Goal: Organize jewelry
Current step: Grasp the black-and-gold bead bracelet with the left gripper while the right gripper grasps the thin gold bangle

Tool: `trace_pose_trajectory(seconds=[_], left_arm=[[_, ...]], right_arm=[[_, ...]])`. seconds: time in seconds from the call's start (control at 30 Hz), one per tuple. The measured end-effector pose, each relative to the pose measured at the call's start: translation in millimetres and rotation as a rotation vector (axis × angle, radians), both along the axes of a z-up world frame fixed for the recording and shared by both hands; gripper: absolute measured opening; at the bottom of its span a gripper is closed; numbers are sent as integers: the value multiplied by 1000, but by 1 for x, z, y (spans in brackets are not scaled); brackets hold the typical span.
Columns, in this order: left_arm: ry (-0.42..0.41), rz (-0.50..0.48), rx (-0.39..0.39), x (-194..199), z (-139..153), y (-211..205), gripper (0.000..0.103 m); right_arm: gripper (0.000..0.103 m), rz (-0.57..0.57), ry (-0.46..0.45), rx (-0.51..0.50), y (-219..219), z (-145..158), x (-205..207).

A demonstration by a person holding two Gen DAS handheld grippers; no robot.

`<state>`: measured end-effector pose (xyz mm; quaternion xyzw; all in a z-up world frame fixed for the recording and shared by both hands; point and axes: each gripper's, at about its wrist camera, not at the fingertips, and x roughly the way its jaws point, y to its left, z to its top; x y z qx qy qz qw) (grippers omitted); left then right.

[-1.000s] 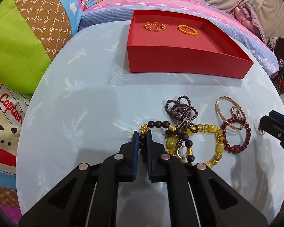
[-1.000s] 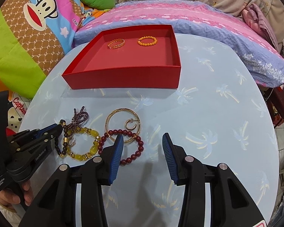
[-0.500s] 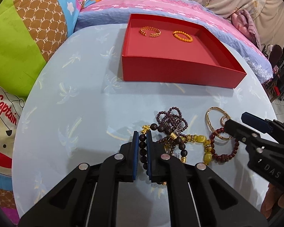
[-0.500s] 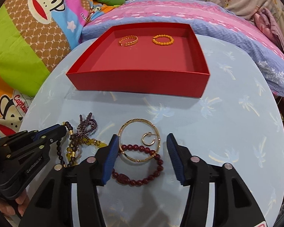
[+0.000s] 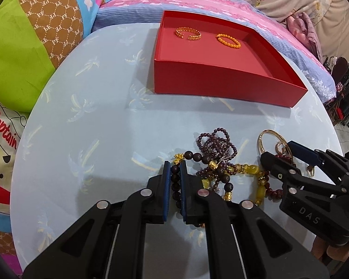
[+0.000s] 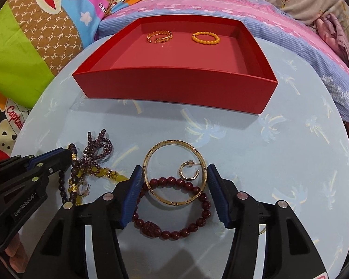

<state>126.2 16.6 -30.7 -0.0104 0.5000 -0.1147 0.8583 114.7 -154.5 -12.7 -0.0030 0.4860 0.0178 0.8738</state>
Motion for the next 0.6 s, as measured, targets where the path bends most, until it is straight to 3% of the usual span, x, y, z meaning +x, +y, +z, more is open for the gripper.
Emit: trace_pose_trajectory(seconds=[0.2,0.6], left_arm=[[-13,-8,-13,-5,9,-2,7],[-97,-47,-65,-18,55,-8,7]], right_arm=[[54,-11,-14,16,-4,6,-5],[54,-20,-119,58,-15,56,-21]])
